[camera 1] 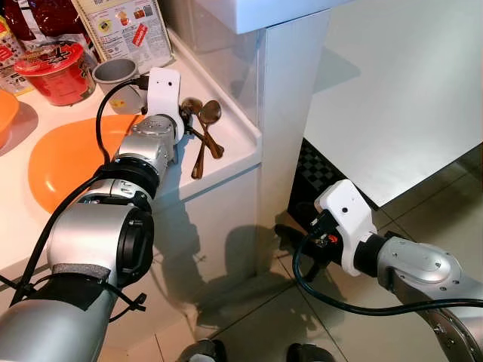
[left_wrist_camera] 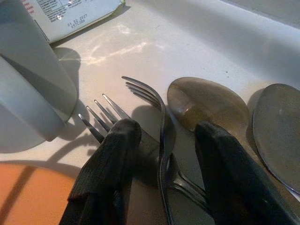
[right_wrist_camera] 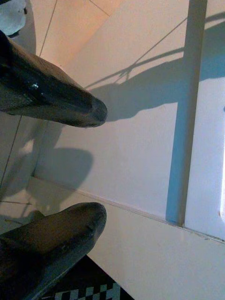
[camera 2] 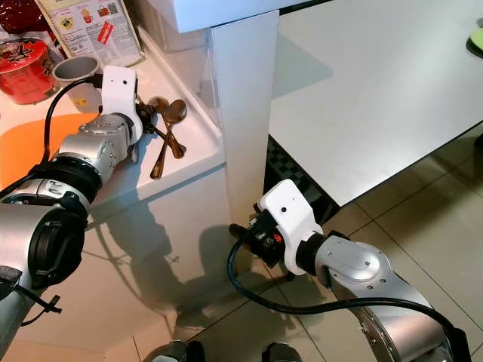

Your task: Setting the table

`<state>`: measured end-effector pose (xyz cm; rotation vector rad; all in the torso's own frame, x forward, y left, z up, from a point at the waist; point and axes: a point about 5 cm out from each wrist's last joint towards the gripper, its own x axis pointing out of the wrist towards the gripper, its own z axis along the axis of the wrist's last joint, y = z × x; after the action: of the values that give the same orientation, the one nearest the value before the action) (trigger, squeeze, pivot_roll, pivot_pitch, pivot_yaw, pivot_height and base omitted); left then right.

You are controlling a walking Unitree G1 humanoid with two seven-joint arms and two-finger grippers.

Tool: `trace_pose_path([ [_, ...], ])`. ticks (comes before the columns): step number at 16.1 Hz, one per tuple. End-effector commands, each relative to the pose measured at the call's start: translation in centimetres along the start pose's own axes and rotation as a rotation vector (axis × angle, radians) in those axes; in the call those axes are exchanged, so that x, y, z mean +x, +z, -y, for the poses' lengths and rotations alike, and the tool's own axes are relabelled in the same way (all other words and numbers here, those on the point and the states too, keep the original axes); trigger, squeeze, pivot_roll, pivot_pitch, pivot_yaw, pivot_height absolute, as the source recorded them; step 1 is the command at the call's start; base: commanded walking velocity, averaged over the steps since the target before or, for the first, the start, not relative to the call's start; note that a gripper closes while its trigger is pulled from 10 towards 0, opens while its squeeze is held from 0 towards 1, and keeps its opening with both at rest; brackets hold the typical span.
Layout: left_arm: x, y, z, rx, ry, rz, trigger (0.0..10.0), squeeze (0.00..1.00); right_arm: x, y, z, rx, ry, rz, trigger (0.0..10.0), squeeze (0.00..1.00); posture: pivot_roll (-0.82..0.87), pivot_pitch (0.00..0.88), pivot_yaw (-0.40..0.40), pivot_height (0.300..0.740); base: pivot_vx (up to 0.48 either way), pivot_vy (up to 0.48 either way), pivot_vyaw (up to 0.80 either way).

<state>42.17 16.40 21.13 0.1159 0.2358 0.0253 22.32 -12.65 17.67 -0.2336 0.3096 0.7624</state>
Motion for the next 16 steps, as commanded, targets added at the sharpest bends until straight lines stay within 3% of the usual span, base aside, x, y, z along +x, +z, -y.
trace_pose_path([
  [1,0.0,-2.5,-0.4,-0.010,0.002,-0.100,0.0,0.00,-0.1,0.2,0.0,-0.006,0.007,0.009,10.0,0.00,-0.13,0.136,0.087,0.740,0.000,0.000,0.00],
  [11,-0.1,-3.0,-0.8,-0.020,0.014,-0.119,0.0,0.00,-0.1,0.3,0.2,-0.012,0.000,0.011,10.0,0.00,-0.13,0.133,0.086,0.740,0.000,0.000,0.00],
  [16,0.0,-2.0,-0.8,-0.051,0.019,-0.070,0.0,0.00,0.3,0.8,0.8,-0.028,-0.018,0.030,10.0,0.00,-0.13,0.111,0.084,0.740,0.000,0.000,0.00],
])
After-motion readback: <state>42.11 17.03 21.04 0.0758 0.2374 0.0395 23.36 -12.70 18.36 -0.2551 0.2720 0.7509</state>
